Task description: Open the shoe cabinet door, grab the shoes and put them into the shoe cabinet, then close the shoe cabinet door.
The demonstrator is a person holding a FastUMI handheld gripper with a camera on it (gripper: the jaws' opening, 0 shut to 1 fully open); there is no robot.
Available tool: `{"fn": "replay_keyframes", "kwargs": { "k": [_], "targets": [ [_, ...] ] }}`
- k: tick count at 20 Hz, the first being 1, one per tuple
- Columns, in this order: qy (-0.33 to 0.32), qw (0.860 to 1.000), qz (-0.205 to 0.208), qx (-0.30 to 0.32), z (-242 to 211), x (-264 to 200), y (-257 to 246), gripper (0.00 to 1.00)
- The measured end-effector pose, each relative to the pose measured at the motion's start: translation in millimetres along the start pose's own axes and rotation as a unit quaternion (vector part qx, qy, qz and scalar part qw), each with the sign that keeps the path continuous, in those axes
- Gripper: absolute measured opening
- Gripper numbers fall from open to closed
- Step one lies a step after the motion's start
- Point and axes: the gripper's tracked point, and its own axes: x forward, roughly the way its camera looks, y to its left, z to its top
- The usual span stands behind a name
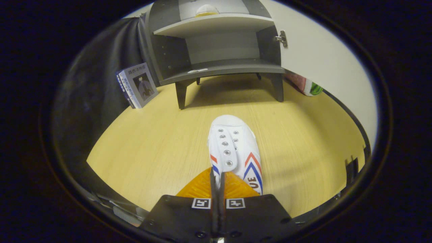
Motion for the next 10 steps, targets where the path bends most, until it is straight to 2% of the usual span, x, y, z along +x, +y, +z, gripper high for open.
{"fn": "replay_keyframes", "kwargs": {
  "k": [5, 10],
  "targets": [
    [-0.023, 0.999, 0.016, 0.015, 23.6, -12.5, -4.1, 0.03],
    [-0.02, 0.999, 0.037, 0.019, 27.2, -18.0, -0.8, 0.02]
  ]
}}
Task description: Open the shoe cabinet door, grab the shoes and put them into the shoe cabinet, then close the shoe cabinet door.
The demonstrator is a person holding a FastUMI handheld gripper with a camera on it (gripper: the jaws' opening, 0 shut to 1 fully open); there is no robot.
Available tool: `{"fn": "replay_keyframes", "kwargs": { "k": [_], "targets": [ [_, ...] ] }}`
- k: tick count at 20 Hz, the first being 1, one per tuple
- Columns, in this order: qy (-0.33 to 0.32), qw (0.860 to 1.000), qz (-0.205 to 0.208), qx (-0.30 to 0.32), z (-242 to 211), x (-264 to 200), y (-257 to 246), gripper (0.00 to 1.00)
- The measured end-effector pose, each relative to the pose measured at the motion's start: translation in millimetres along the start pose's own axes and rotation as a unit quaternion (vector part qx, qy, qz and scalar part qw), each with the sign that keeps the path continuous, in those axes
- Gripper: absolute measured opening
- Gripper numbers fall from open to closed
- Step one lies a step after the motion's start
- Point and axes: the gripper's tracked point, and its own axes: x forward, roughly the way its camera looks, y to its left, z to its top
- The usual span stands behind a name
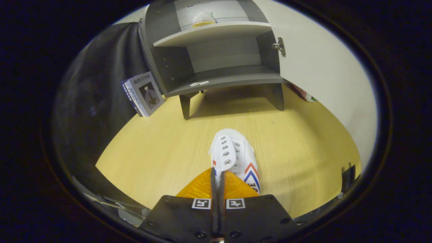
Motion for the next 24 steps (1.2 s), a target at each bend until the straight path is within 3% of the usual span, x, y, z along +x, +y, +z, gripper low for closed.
{"fn": "replay_keyframes", "kwargs": {
  "k": [3, 8, 17, 24],
  "targets": [
    [0.009, 1.0, 0.012, 0.002, -2.6, -0.7, 1.7, 0.03],
    [-0.012, 1.0, 0.022, 0.002, 31.8, -27.7, 7.3, 0.03],
    [-0.065, 0.997, 0.017, -0.023, 155.3, -108.8, 23.2, 0.02],
    [-0.11, 0.993, -0.006, -0.031, 241.5, -139.2, 33.3, 0.02]
  ]
}}
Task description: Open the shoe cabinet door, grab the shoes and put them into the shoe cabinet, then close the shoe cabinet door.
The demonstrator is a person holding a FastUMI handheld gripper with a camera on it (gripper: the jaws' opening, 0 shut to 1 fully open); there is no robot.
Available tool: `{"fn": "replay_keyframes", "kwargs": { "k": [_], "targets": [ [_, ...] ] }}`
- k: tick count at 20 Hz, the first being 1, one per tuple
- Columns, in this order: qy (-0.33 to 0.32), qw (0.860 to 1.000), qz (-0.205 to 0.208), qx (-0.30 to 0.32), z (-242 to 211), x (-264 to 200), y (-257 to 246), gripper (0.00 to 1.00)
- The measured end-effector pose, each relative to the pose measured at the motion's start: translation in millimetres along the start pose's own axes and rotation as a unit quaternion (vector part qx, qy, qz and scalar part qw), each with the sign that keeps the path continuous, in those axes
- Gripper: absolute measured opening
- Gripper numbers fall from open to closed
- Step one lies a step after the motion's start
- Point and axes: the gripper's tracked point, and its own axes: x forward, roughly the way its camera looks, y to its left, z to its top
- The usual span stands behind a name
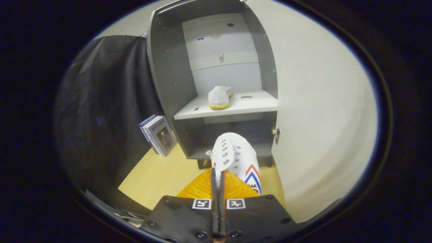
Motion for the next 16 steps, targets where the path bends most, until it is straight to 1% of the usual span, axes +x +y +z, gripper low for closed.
{"fn": "replay_keyframes", "kwargs": {
  "k": [3, 6, 10, 13, 16],
  "targets": [
    [-0.033, 0.999, -0.023, -0.01, 46.7, 13.4, -3.8, 0.02],
    [-0.045, 0.998, -0.05, -0.009, 79.9, 39.3, -15.3, 0.02],
    [-0.043, 0.996, -0.075, -0.002, 104.8, 81.4, -32.2, 0.02],
    [-0.032, 0.996, -0.088, 0.002, 113.3, 114.4, -43.8, 0.02],
    [-0.028, 0.996, -0.089, 0.005, 126.2, 146.5, -47.7, 0.02]
  ]
}}
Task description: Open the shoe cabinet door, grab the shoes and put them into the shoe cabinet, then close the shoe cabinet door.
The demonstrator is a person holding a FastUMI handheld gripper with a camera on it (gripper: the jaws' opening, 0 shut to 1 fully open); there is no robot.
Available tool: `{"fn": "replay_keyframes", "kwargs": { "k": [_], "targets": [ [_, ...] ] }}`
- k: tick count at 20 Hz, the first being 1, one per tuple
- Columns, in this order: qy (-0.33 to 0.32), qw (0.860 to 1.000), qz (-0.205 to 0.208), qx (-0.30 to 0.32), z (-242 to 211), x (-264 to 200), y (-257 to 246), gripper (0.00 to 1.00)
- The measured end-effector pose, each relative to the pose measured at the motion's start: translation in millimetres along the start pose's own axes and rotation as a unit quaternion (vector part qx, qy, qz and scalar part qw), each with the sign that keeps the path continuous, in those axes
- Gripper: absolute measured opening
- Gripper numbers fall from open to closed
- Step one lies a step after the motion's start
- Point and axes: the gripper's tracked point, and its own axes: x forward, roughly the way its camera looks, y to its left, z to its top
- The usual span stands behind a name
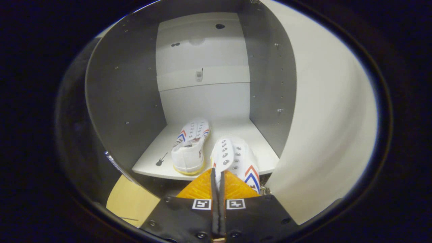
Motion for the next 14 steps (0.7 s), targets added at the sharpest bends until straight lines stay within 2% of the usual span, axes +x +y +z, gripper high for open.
{"fn": "replay_keyframes", "kwargs": {
  "k": [14],
  "targets": [
    [0.025, 1.0, 0.007, -0.005, 41.0, 116.2, -4.4, 0.02]
  ]
}}
